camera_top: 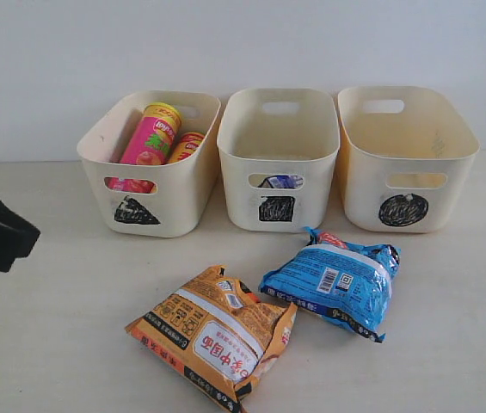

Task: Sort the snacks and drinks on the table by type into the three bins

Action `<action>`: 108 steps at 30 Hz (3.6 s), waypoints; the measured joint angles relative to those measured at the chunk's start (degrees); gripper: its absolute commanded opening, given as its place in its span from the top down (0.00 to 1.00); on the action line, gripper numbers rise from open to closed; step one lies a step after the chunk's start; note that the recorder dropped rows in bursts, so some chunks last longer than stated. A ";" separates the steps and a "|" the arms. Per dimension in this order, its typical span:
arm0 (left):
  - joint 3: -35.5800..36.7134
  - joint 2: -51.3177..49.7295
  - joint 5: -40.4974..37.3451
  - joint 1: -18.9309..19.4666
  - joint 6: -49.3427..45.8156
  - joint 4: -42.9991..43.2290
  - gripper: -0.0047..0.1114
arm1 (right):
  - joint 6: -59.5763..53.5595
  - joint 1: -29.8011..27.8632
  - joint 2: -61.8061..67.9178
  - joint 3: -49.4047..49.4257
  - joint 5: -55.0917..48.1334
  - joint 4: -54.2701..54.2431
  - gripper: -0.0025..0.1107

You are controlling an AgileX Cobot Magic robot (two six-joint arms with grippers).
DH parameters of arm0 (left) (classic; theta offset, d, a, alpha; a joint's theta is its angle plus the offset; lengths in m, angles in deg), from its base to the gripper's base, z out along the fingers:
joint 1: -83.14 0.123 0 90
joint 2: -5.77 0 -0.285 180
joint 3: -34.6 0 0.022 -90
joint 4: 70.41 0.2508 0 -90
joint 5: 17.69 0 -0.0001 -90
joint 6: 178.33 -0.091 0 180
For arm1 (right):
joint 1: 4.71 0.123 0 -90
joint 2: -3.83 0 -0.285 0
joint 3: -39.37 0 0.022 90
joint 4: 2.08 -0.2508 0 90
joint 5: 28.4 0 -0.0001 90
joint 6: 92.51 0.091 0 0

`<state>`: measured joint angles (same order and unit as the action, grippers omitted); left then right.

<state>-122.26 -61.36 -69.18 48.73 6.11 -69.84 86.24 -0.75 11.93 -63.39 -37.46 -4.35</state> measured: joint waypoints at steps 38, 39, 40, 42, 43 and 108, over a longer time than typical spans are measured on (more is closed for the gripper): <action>53.79 59.17 47.64 30.37 -3.58 0.25 0.93 | 0.00 0.00 0.00 0.00 0.00 -0.10 0.98; 53.79 59.17 47.64 30.37 -3.67 0.25 0.93 | 0.00 0.00 0.00 0.00 0.00 -0.10 0.98; 53.79 59.17 47.64 30.37 -3.67 0.25 0.93 | 0.00 0.00 0.00 0.00 0.00 -0.10 0.98; 53.79 59.17 46.97 30.37 -3.67 0.25 0.93 | 0.00 0.00 0.00 0.00 0.00 -0.10 0.98; 53.79 59.17 46.05 30.37 -3.81 0.25 0.93 | 0.00 0.00 0.00 0.00 0.00 -0.10 0.98; 53.88 59.17 35.57 30.37 -3.53 -0.57 0.93 | 6.30 0.00 -0.04 -1.22 22.34 -3.10 0.98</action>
<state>-68.38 -2.20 -33.61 79.09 2.58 -70.41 92.54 -0.75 11.89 -64.60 -15.12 -7.45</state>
